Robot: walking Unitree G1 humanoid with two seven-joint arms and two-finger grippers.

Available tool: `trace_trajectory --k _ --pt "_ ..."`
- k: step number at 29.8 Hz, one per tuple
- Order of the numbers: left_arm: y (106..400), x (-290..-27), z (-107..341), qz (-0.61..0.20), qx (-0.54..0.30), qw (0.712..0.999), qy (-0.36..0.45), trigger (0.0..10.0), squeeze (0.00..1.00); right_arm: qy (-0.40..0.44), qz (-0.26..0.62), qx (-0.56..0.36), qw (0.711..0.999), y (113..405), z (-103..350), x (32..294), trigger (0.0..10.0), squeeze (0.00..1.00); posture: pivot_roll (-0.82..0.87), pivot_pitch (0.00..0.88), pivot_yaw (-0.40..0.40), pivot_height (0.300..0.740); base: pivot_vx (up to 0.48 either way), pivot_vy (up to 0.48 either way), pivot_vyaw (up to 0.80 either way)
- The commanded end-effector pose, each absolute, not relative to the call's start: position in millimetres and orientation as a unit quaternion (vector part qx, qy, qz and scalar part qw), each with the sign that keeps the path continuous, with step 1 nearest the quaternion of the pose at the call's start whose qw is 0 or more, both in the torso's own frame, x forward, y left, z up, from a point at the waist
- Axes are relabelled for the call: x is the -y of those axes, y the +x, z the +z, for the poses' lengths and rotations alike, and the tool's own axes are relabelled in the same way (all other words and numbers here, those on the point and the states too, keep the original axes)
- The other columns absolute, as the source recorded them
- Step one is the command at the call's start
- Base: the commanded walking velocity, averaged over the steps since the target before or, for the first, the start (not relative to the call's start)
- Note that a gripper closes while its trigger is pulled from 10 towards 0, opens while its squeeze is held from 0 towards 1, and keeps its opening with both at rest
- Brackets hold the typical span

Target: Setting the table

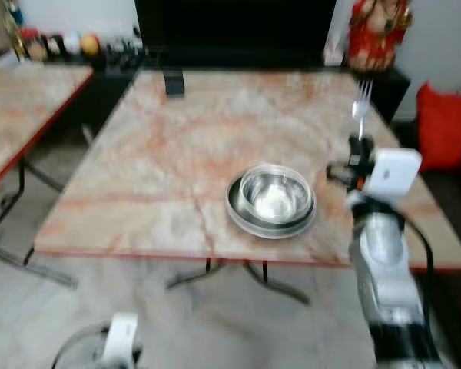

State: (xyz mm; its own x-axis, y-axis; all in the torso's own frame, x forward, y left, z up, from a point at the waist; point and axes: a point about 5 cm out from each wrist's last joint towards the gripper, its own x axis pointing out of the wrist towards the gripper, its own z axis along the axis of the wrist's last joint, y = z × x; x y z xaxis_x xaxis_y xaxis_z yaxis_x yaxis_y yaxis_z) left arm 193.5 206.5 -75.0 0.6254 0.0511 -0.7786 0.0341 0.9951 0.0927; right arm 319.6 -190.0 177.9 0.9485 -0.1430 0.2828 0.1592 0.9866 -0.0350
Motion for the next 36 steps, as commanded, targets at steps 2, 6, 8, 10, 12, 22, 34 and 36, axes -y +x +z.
trace_trajectory --k 2,6,8,10,12,22,34,36 --pt "189.0 -213.1 -76.3 0.012 -0.443 0.895 0.054 10.0 0.0 -0.026 -0.071 0.134 0.988 321.3 177.9 186.6 10.0 0.0 -0.03 0.0 0.0 0.74 0.0 0.0 0.0" --pt "188.9 -213.1 -76.4 0.012 -0.443 0.895 0.053 10.0 0.0 -0.024 -0.079 0.118 0.99 322.0 172.5 188.1 10.0 0.0 -0.03 0.0 0.001 0.74 0.0 0.0 0.0" --pt "188.6 -212.9 -76.5 0.011 -0.442 0.895 0.051 10.0 0.0 -0.019 -0.079 0.116 0.99 322.1 171.8 188.3 10.0 0.0 -0.03 0.0 0.002 0.74 0.0 0.0 0.0" --pt "188.5 -213.0 -76.5 0.011 -0.442 0.895 0.051 10.0 0.0 -0.018 -0.078 0.116 0.99 322.5 172.1 187.7 10.0 0.0 -0.03 0.0 0.002 0.74 0.0 0.0 0.0" --pt "188.2 -213.0 -76.7 0.011 -0.443 0.895 0.051 10.0 0.0 -0.019 -0.075 0.115 0.99 323.1 172.0 186.4 10.0 0.0 -0.03 0.0 0.002 0.74 0.0 0.0 0.0" --pt "188.8 -212.9 -76.4 0.01 -0.441 0.896 0.051 10.0 0.0 -0.017 -0.078 0.115 0.99 322.7 172.2 186.7 10.0 0.0 -0.03 0.0 0.001 0.74 0.216 0.0 0.0" --pt "188.8 -212.4 -76.5 0.01 -0.442 0.896 0.049 10.0 0.0 -0.017 -0.077 0.113 0.99 322.2 171.4 186.3 10.0 0.0 -0.03 0.0 -0.002 0.74 0.242 0.0 0.0" --pt "188.8 -212.3 -76.6 0.01 -0.443 0.895 0.047 10.0 0.0 -0.021 -0.08 0.105 0.991 321.7 169.8 186.5 10.0 0.0 -0.03 0.0 -0.003 0.74 0.0 0.0 0.0"
